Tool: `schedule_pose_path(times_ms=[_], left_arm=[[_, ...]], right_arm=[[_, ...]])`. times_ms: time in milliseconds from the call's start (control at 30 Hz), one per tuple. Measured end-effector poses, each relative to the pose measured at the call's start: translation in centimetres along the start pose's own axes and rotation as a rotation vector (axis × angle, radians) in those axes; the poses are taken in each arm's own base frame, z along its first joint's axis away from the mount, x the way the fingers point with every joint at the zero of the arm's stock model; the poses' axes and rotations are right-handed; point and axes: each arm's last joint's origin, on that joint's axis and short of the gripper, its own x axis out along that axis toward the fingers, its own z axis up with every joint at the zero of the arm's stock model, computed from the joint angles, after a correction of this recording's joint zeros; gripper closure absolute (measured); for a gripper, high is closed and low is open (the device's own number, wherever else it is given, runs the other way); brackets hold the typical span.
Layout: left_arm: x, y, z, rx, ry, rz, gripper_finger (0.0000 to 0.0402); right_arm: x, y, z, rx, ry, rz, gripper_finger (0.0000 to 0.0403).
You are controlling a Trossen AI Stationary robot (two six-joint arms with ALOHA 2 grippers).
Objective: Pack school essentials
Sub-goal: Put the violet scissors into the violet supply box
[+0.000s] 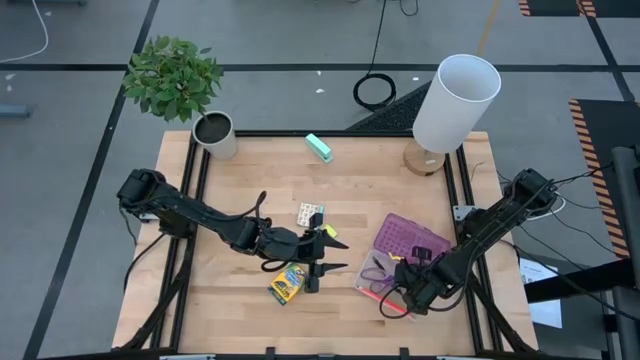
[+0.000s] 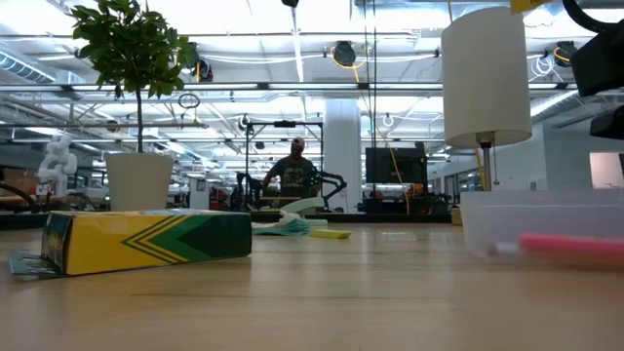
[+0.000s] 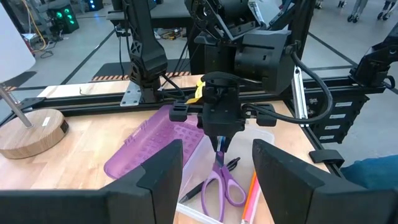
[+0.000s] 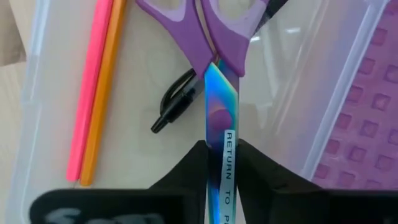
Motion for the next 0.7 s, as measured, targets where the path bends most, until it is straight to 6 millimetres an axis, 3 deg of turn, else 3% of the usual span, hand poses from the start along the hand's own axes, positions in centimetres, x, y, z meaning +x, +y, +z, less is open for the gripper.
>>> schedule_pose_path(times_ms=[167, 467, 700], left_arm=[[0.0, -0.01, 0.0, 0.0, 0.0, 0.0, 0.0204], [0.0, -0.01, 0.0, 0.0, 0.0, 0.0, 0.0204], [0.0, -0.01, 0.0, -0.002, 0.0, 0.0, 0.0204]], right_arm=[[0.0, 0.14, 0.1, 0.005, -0.01, 0.014, 0.0332], [-0.1, 0.35, 0.26, 0.006, -0.029, 0.04, 0.0342], [-0.13, 0.63, 0.49, 0.011, -0.056, 0.065, 0.0282]])
